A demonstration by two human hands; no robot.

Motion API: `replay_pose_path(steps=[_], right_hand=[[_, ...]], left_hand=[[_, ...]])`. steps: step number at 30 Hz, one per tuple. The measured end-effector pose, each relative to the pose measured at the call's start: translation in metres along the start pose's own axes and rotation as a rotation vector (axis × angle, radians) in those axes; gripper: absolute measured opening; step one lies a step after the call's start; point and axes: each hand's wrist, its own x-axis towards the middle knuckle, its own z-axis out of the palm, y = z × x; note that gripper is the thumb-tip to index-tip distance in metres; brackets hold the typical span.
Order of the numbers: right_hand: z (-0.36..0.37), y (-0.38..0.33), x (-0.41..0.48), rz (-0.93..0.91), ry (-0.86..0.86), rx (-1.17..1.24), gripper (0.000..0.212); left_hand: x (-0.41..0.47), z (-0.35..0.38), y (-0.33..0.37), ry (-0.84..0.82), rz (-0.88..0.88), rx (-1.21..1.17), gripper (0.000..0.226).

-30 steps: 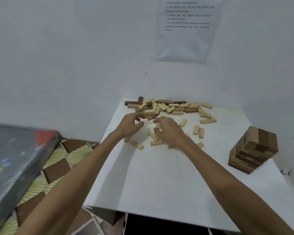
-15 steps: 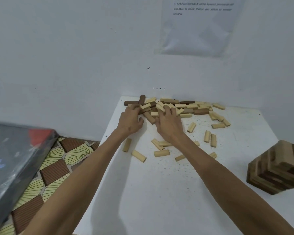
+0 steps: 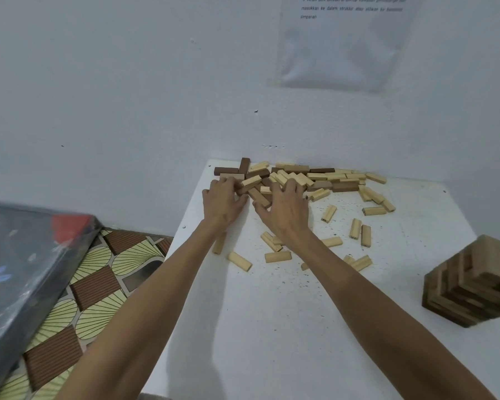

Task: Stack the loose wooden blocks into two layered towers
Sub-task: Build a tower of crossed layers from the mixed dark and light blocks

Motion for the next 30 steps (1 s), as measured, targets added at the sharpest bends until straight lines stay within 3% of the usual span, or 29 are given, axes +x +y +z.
replay_pose_path(steps=[7,13,19,26,30], right_hand=[[0.002,-0.005,-0.003,0.053,-0.024,-0.026,0.050],[-0.017,-0.001,0.003,0.051,0.019,0.138,0.055],[-0.044,0.006,-0.001,0.062,0.017,0.246,0.044],[-0.075,0.023,-0.072,0.002,0.125,0.453,0.030],[-0.086,0.040,-0.130,-0.034,0.090,0.578,0.023]], left_hand=[[-0.009,-0.006,0.001,0.027,0.004,-0.089,0.013],[-0.016,-0.022,0.014,0.126,0.103,-0.234,0.011],[-0.029,-0.039,0.029,0.172,0.121,-0.268,0.008],[-0.098,-0.047,0.037,0.218,0.021,-0.391,0.011],[-0.148,-0.049,0.042,0.197,-0.028,-0.485,0.014]])
